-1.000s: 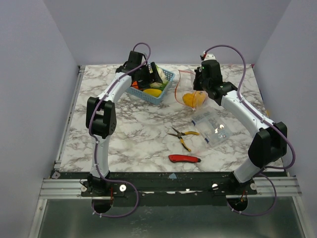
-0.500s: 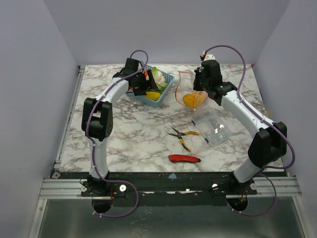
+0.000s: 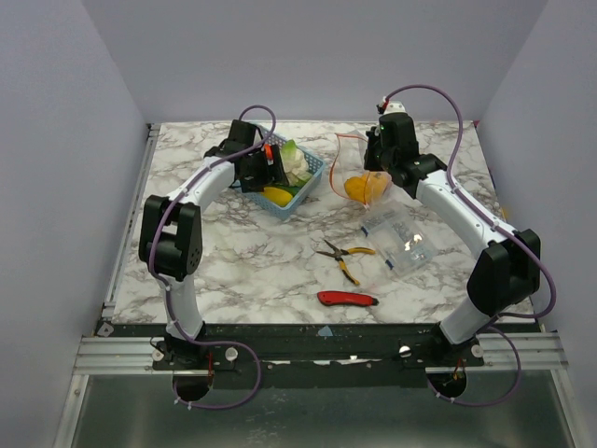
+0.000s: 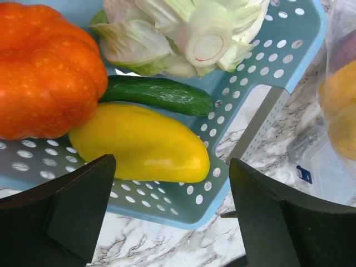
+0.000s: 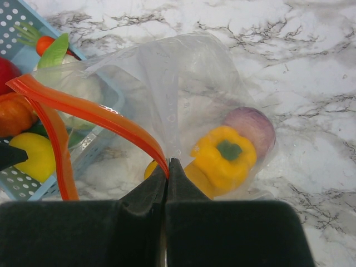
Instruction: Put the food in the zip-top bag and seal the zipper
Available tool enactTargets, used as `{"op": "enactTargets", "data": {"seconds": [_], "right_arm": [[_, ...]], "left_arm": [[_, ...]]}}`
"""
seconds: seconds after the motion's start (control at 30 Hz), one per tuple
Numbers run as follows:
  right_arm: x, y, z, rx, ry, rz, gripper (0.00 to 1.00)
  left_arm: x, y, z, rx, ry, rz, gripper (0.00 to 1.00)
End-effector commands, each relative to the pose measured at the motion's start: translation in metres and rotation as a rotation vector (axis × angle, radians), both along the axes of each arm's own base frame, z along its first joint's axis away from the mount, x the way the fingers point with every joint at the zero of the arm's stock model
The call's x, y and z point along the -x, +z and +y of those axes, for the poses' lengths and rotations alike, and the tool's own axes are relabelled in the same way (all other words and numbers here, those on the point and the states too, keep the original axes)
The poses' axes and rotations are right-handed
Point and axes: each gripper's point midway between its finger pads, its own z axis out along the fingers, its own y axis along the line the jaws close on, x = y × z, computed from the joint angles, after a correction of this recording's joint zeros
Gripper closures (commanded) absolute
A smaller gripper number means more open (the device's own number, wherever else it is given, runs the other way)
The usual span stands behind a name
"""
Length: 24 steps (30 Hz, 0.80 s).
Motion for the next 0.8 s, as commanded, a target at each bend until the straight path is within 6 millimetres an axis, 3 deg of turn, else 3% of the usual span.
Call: {"op": "enactTargets", "data": {"seconds": [0.0, 0.17, 0.5, 0.63, 0.77], "right_arm": [[-0.005, 0.003, 0.005, -0.003, 0.006, -0.011, 0.99], [-0.006, 0.002, 0.003, 0.005, -0.001, -0.008, 0.99], [-0.007, -0.002, 0.006, 0.002, 0.011, 0.004, 0.99], [-0.005, 0.0, 0.006, -0.002, 0.014, 0.0, 0.99], [-0.005, 0.0, 0.006, -0.004, 0.016, 0.002, 0.99]], "left_arm": [[-0.021, 0.019, 0.007, -0.058, 0.019, -0.072, 0.17], [-0.049, 0.037, 0.007, -0.096, 0.101, -0.086, 0.14], [-0.102, 0.057, -0.025, -0.179, 0.098, -0.297, 0.05], [-0.12, 0.048, -0.034, -0.207, 0.059, -0.294, 0.05], [-0.122, 0.022, -0.036, -0.226, 0.046, -0.23, 0.05]]}}
